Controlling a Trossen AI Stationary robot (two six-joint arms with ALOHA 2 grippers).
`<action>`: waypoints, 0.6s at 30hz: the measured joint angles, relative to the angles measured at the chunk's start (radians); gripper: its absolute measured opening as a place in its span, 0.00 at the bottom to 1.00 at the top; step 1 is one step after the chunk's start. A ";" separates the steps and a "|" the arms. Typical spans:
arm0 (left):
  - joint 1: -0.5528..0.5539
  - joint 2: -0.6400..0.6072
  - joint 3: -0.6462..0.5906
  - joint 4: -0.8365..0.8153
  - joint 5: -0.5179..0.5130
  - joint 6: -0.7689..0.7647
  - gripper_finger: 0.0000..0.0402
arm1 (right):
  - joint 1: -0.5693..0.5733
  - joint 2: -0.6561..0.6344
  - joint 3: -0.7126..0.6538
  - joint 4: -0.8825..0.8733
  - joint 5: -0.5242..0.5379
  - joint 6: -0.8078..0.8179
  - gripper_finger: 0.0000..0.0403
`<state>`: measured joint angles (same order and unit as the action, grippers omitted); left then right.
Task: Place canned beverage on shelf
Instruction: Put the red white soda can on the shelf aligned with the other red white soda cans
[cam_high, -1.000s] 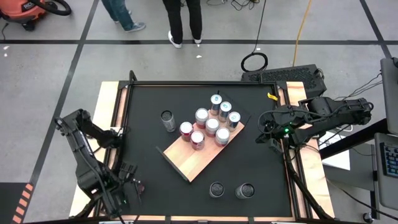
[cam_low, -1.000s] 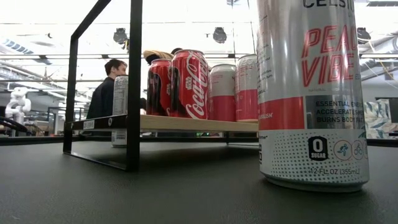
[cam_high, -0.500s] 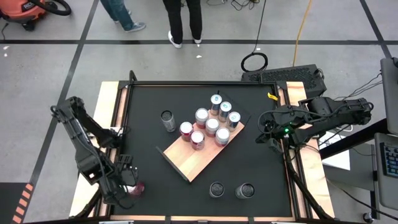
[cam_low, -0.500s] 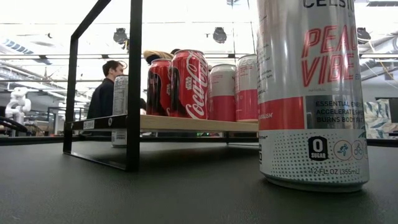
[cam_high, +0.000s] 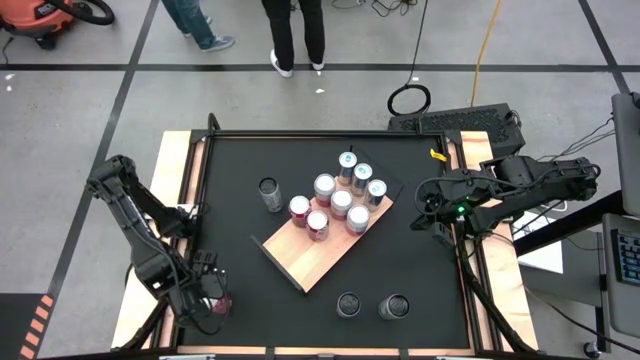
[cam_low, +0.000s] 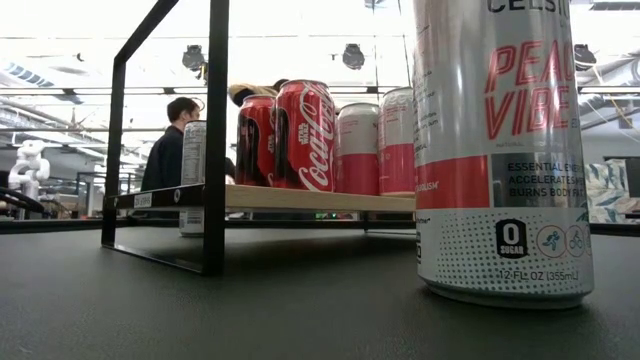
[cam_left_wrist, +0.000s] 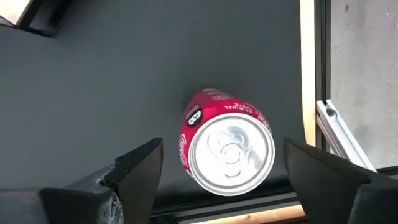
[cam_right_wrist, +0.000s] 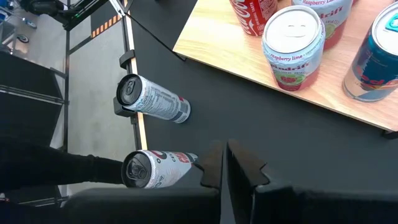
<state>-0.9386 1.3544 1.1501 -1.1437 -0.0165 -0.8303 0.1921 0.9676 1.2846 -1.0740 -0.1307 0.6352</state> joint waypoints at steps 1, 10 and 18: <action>0.000 0.000 -0.004 0.008 -0.003 0.000 0.79 | 0.000 0.000 0.000 0.000 0.000 0.000 0.00; 0.000 0.001 -0.078 0.086 0.008 -0.051 0.79 | 0.000 0.000 0.000 0.000 0.000 0.000 0.00; -0.031 0.006 -0.078 0.090 0.011 -0.062 0.79 | 0.000 0.000 0.000 0.000 0.000 0.000 0.00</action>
<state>-0.9698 1.3607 1.0720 -1.0541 -0.0056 -0.8918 0.1921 0.9676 1.2846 -1.0740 -0.1310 0.6353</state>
